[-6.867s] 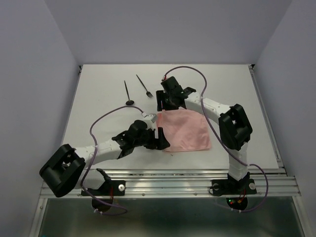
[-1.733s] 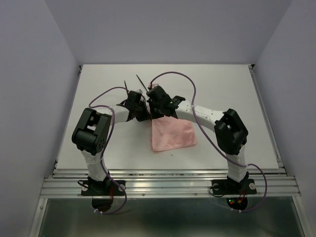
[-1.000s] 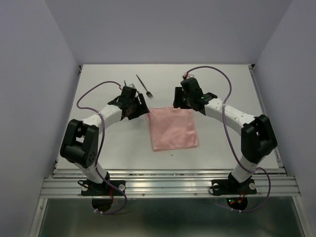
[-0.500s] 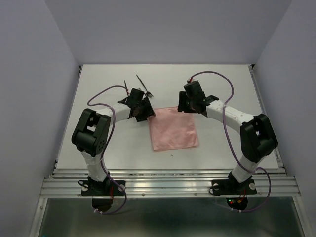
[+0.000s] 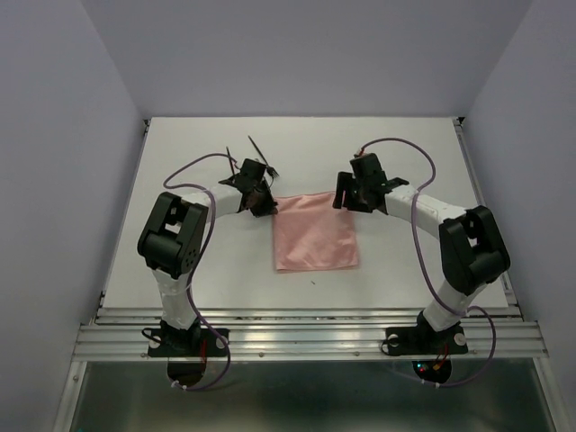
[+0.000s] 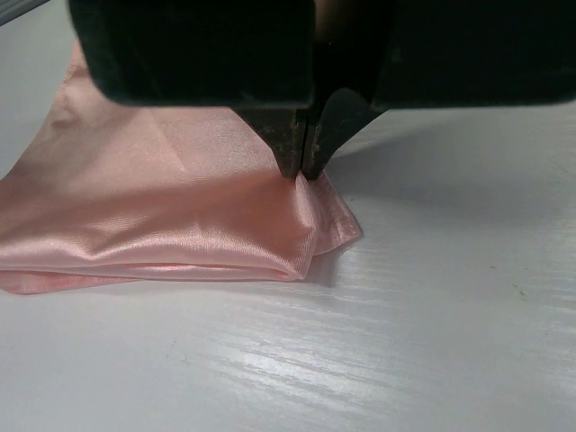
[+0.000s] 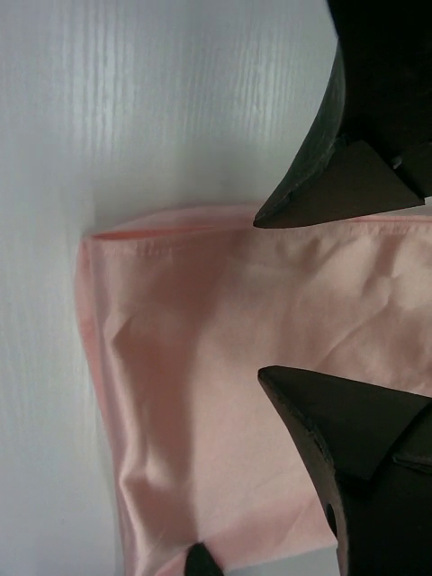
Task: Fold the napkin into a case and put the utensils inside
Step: Smooth out the crumpled napkin.
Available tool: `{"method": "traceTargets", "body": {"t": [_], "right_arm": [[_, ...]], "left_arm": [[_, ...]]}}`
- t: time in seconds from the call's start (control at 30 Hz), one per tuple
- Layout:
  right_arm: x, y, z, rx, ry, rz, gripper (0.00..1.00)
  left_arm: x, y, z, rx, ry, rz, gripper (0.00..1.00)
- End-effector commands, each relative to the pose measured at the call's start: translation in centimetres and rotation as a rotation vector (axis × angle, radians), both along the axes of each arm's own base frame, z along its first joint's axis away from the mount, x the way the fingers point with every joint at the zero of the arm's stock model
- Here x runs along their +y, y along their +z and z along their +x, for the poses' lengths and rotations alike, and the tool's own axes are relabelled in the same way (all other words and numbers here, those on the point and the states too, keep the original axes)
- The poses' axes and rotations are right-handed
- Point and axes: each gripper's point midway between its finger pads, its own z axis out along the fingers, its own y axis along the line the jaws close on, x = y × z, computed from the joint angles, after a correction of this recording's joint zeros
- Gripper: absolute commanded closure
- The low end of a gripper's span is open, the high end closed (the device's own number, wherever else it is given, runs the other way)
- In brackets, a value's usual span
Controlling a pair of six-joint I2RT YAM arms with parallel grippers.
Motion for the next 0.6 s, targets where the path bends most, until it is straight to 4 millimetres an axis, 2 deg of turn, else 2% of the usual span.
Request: {"method": "traceTargets", "body": {"t": [0.0,0.03,0.07,0.2,0.37,0.57], "right_arm": [[0.1,-0.3,-0.6,0.022,0.057,0.121,0.29],[-0.2,-0.5,-0.6,0.028,0.057,0.137,0.29],[0.4,-1.0,-1.1,0.049,0.081,0.162,0.28],[-0.5,-1.9,-0.7,0.063,0.053,0.232,0.29],[-1.9,-2.3,1.7,0.049,0.02,0.27,0.32],[-1.5,-4.4,2.9,0.086,0.024,0.281,0.4]], "left_arm": [[-0.2,0.5,0.0,-0.019,-0.083,0.04,1.0],[-0.3,0.5,0.1,-0.023,-0.093,0.04,1.0],[-0.4,0.5,0.0,-0.023,-0.103,0.04,1.0],[-0.8,0.2,0.2,-0.022,-0.147,0.034,1.0],[-1.4,0.0,0.3,-0.022,-0.199,0.025,1.0],[-1.7,-0.4,0.6,-0.017,-0.229,0.028,1.0]]}}
